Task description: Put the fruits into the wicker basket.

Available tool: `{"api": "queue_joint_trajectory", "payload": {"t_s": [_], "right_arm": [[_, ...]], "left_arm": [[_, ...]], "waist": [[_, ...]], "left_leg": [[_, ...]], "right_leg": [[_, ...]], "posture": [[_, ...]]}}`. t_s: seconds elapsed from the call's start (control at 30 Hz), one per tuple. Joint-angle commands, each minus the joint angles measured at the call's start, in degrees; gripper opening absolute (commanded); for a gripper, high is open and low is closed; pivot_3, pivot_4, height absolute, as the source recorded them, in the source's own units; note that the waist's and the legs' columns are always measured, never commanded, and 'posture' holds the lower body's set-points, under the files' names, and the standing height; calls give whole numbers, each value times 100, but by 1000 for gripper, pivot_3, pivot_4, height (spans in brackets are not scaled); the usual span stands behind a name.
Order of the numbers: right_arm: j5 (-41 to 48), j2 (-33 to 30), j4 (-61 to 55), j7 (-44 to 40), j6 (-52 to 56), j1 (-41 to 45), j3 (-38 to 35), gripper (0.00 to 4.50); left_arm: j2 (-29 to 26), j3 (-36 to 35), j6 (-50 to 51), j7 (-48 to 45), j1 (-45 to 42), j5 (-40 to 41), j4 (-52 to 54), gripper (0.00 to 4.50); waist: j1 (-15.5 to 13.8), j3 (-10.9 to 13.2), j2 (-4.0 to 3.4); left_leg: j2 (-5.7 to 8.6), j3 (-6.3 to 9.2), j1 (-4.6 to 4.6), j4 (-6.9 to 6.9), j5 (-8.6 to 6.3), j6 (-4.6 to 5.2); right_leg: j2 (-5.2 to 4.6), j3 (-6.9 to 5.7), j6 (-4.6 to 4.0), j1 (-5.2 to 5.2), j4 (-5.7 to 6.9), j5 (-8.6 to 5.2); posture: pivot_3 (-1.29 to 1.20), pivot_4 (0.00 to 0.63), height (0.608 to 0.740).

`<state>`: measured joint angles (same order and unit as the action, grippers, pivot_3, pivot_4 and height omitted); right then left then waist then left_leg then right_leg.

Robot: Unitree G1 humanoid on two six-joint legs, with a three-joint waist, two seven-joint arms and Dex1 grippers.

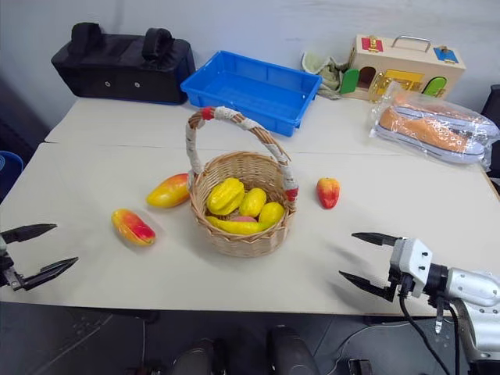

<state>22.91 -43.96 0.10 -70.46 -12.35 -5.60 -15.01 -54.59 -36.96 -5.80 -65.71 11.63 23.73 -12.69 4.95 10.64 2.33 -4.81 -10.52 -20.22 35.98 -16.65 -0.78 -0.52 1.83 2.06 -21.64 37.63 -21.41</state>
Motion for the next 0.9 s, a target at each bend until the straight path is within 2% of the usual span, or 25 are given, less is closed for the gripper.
{"api": "queue_joint_trajectory", "payload": {"t_s": [0.03,0.13,0.27,0.4,0.53,0.67,0.8,0.9], "right_arm": [[156,-115,-320,97,350,117,31,4477],[371,-107,-606,196,816,131,77,4477],[716,-31,-1242,232,1321,35,147,4477],[982,169,-1632,219,1290,-76,102,4477],[1426,451,-2354,342,1279,-27,70,4477],[1731,456,-2881,348,1373,39,92,4477],[2062,311,-3319,443,1800,861,488,4477],[1901,348,-3181,383,1748,809,491,4477]], "left_arm": [[-123,-191,353,-19,-79,261,110,4500],[-172,-181,622,-213,-190,514,177,4500],[-316,-12,766,-583,-231,463,147,4500],[-442,248,750,-820,-401,312,27,4500],[-631,634,1292,-1117,-779,479,230,4500],[-798,979,1566,-1298,-1286,504,361,4500],[-740,2827,915,-1979,-3328,-518,-16,4500],[-477,3603,280,-2189,-4279,-1146,-722,4500]], "waist": [[-1,0,0],[-18,0,0],[-21,0,0],[-22,-1,1],[-25,-1,2],[-29,-2,4],[-94,0,2],[-173,-4,5]], "left_leg": [[0,0,0,0,0,0],[0,0,1,5,1,0],[0,1,0,6,1,-1],[0,2,0,6,0,-3],[0,4,-4,7,1,-2],[0,6,-7,8,1,-3],[6,9,-9,22,6,0],[11,8,-10,18,8,-4]], "right_leg": [[0,0,0,0,1,0],[-1,-1,0,-1,8,0],[-1,-2,0,-1,10,0],[-1,-2,1,-3,11,-1],[0,-5,1,-3,11,-1],[0,-7,1,-6,15,-1],[1,-9,3,-5,22,0],[3,-6,4,-7,19,1]], "posture": [[0,150,740],[0,150,740],[0,150,740],[0,150,740],[0,150,740],[0,150,740],[0,150,740],[0,150,740]]}}
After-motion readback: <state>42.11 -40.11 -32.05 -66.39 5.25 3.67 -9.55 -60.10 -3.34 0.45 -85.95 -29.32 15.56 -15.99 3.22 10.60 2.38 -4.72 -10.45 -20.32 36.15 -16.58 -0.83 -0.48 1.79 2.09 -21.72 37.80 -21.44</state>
